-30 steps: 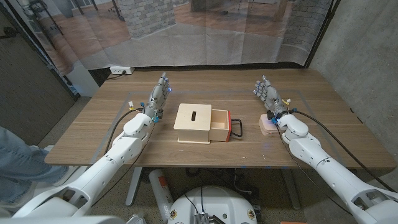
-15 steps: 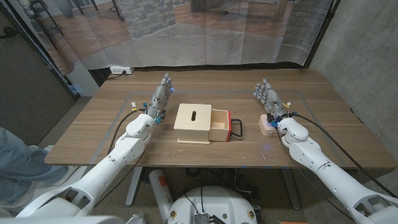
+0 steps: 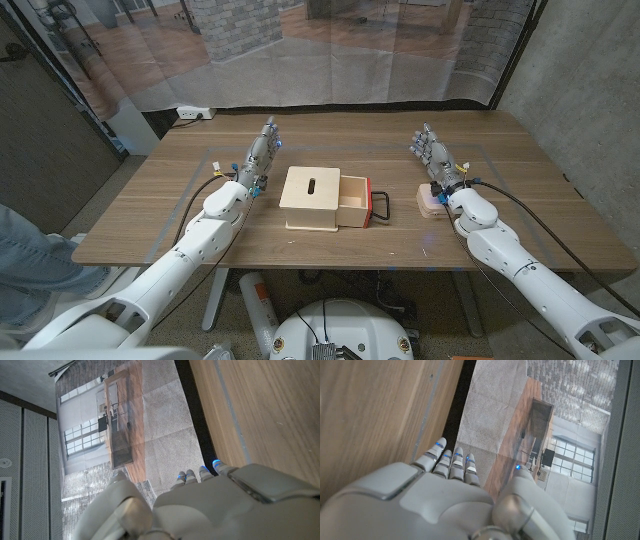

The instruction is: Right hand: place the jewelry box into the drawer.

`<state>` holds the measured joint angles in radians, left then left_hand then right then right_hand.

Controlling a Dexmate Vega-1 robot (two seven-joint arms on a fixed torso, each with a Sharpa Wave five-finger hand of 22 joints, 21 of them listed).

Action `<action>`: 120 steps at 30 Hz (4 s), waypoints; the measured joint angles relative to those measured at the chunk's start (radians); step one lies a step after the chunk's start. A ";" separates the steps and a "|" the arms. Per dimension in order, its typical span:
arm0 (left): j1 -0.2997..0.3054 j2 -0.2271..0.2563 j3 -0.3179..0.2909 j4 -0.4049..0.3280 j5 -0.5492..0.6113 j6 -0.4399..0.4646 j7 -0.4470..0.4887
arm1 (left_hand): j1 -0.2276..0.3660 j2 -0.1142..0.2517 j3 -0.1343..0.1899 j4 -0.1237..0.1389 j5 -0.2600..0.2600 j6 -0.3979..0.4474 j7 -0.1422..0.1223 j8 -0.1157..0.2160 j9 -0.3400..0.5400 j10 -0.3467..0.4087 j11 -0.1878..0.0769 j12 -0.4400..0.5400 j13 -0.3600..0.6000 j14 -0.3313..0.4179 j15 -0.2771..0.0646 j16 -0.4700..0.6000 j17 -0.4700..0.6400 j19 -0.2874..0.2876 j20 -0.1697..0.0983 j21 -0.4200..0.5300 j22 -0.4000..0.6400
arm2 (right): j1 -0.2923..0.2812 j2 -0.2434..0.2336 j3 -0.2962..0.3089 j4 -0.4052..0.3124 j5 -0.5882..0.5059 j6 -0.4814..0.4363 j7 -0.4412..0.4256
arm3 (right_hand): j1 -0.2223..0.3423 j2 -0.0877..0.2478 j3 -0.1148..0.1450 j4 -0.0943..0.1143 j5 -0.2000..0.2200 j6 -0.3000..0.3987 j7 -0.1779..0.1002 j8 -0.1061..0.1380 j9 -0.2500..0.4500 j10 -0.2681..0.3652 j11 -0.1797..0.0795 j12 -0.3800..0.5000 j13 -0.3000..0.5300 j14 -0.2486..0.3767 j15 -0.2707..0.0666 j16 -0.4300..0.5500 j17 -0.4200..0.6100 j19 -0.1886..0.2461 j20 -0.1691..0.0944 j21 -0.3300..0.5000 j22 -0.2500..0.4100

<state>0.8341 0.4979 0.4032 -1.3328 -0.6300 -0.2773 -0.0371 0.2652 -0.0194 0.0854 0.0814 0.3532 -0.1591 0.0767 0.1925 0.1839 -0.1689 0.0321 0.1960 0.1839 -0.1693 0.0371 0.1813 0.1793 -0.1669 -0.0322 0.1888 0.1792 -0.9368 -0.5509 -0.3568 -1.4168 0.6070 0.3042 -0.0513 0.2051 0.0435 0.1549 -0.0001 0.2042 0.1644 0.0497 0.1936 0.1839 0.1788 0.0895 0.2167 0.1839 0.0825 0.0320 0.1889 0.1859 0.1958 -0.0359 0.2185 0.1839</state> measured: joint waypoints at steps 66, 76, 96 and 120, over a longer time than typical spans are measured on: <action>0.062 0.099 -0.033 -0.136 0.024 0.028 0.025 | 0.017 0.017 0.000 0.000 0.000 0.019 0.000 0.008 0.000 0.000 0.000 0.007 0.000 0.000 0.000 0.004 0.000 0.000 0.000 0.008 0.000 | -0.331 -0.229 0.124 -0.475 -0.514 -0.220 -0.400 | 0.051 -0.020 0.007 -0.049 0.007 0.019 -0.077 0.000 0.000 0.011 -0.030 0.000 0.000 -0.006 -0.013 -0.004 -0.004 -0.037 0.092 -0.019 -0.003; 0.063 0.101 -0.034 -0.144 0.027 0.027 0.025 | 0.021 0.021 0.000 0.000 0.000 0.020 -0.002 0.008 0.000 0.006 0.006 0.007 0.000 0.000 0.000 0.004 0.000 -0.004 0.004 0.008 0.000 | -0.389 -0.252 0.150 -0.535 -0.589 -0.298 -0.437 | 0.059 -0.027 0.008 -0.055 0.007 0.014 -0.093 0.000 0.000 0.011 -0.040 0.000 0.000 -0.009 -0.009 -0.004 -0.004 -0.036 0.115 -0.019 -0.002; 0.071 0.099 -0.030 -0.160 0.033 0.025 0.036 | 0.023 0.023 0.000 0.000 0.000 0.026 -0.007 0.008 0.000 0.009 0.002 0.007 0.000 0.000 0.000 0.004 0.000 -0.007 0.012 0.008 0.000 | -0.452 -0.287 0.160 -0.604 -0.707 -0.430 -0.463 | 0.077 -0.030 0.007 -0.071 0.011 0.003 -0.104 0.000 0.005 -0.002 -0.052 0.000 0.000 -0.017 -0.002 -0.004 -0.004 -0.040 0.166 -0.019 -0.002; 0.097 0.118 -0.038 -0.217 0.046 0.045 0.069 | 0.030 0.030 -0.004 -0.004 -0.007 0.033 0.000 0.008 0.000 0.013 0.013 0.007 0.000 -0.003 0.022 0.008 0.000 -0.003 0.015 0.008 0.000 | -0.437 -0.329 0.090 -0.650 -0.880 -0.590 -0.473 | 0.106 -0.059 0.003 -0.100 0.018 -0.013 -0.131 0.000 0.005 -0.033 -0.075 -0.008 0.005 -0.051 0.032 -0.012 -0.004 -0.054 0.243 -0.027 -0.002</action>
<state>0.9310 0.6164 0.3652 -1.5497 -0.5840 -0.2322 0.0317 0.2955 0.0109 0.0811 0.0771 0.3462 -0.1266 0.0768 0.2002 0.1836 -0.1563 0.0449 0.2033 0.1835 -0.1721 0.0592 0.1891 0.1788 -0.1702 -0.0173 0.1964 0.1789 -1.3733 -0.8800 -0.2664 -2.0667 -0.2727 -0.2858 -0.5240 0.3116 -0.0159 0.1575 -0.0997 0.2226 0.1517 -0.0809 0.1936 0.1886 0.1461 0.0146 0.2089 0.1887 0.0318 0.0643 0.1772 0.1816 0.1419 0.2074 0.1912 0.1816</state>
